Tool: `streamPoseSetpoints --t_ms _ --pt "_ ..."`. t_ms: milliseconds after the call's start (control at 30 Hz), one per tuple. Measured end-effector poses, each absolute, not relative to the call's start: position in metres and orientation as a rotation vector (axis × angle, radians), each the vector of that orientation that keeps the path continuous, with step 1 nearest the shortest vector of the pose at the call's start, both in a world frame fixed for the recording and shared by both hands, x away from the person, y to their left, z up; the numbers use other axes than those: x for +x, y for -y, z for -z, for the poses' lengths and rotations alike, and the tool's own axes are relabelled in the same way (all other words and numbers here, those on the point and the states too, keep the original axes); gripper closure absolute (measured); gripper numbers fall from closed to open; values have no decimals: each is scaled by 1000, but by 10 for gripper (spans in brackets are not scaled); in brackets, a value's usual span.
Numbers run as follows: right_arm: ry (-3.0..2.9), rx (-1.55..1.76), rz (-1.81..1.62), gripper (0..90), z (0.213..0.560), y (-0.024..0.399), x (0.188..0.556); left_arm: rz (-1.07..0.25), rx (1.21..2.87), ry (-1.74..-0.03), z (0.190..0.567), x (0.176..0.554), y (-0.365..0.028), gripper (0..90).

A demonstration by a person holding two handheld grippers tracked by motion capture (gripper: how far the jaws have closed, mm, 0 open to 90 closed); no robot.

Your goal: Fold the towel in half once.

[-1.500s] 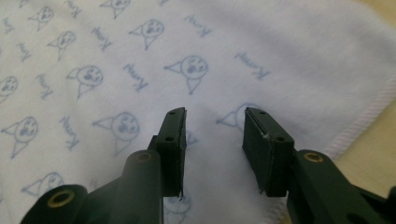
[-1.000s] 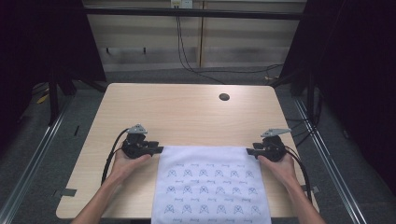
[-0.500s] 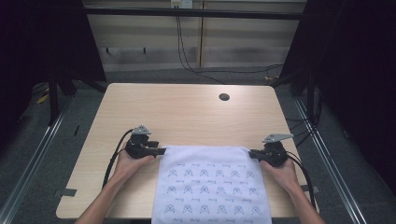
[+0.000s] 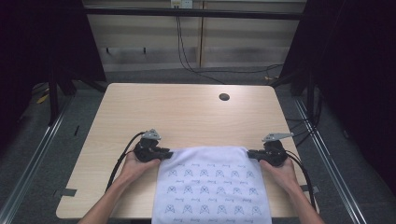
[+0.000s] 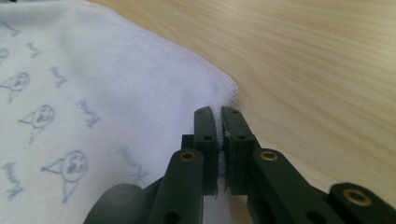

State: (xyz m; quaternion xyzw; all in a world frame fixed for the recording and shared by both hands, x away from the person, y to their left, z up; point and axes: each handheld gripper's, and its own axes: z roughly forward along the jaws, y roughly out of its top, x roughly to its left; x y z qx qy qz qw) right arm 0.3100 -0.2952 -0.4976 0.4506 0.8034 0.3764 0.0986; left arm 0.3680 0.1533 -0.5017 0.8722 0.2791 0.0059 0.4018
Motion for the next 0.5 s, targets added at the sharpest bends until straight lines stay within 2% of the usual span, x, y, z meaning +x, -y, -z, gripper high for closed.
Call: streamPoseSetpoints --t_ms 33,167,300,500 --pt "-2366 1330 -1129 861 495 295 310 3 2195 -700 500 369 -155 845" --pt "-2289 1327 -1246 863 478 302 310 8 2111 -714 486 370 -166 864" --pt "-2222 1310 -1323 865 457 310 316 -41 2017 -738 462 379 -180 866" --pt "-2114 1258 -1368 869 403 309 344 -186 1963 -730 411 405 -181 867"
